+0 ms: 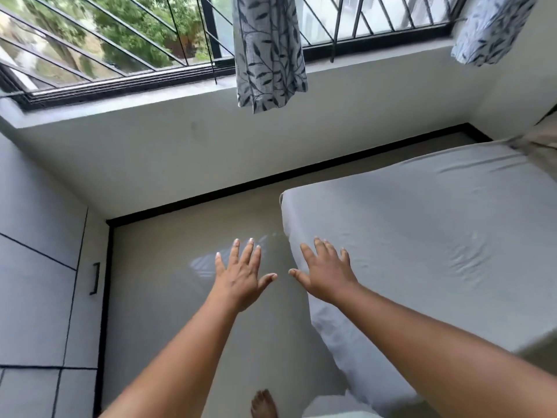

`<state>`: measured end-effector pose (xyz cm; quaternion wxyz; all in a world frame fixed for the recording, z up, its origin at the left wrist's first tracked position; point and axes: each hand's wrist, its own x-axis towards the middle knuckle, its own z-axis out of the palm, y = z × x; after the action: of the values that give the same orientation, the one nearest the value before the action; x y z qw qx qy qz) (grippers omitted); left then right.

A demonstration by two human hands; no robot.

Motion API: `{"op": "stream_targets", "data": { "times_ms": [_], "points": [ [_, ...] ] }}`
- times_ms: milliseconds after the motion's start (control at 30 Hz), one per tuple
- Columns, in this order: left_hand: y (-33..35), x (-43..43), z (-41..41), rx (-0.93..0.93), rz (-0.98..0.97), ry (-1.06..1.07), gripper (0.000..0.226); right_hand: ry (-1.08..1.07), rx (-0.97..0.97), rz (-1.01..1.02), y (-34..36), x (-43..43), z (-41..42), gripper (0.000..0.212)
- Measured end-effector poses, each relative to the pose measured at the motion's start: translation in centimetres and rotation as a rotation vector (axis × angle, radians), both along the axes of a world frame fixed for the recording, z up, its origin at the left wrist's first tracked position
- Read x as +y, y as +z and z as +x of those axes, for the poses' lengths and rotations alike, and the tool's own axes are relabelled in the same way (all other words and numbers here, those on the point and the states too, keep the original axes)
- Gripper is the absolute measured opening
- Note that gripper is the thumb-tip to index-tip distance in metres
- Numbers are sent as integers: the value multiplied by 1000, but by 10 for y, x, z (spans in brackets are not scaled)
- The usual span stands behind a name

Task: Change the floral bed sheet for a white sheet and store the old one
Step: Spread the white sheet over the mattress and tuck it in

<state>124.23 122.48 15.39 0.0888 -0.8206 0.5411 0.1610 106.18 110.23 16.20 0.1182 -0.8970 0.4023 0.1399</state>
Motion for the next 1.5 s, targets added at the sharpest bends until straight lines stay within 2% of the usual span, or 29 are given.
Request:
{"op": "stream_targets", "data": {
  "times_ms": [200,400,467,567,667,800,867,1067,1233,1400,1500],
  "points": [
    [7,-40,53,10,-4,-112,110,-100,-29,7,8,-23,39,77],
    [8,-134,91,13,-33,-307,104,-230,-50,-16,-2,-87,69,77],
    [5,-179,101,12,-27,-362,107,-267,-47,-16,-8,-118,80,84],
    [0,-243,114,22,-13,-463,99,-342,-46,-18,-17,-173,93,110],
    [0,-304,130,20,36,-536,92,-436,-39,36,-18,-221,102,100],
    [10,-397,146,2,13,-620,92,-495,-37,10,-9,-291,112,117],
    [14,-435,148,10,10,-664,97,-545,-55,5,-6,-316,115,115],
    [3,-577,127,39,-15,-900,109,-843,-95,-29,-14,-402,115,114],
    [-9,-685,107,6,-29,-1193,96,-1135,-79,-71,-24,-463,120,82],
    [-4,-773,111,-21,-1,-1514,93,-1475,-86,-66,-17,-508,151,81],
    [2,-811,121,-25,8,-1633,91,-1627,-128,-53,-8,-525,183,81]
  ]
}}
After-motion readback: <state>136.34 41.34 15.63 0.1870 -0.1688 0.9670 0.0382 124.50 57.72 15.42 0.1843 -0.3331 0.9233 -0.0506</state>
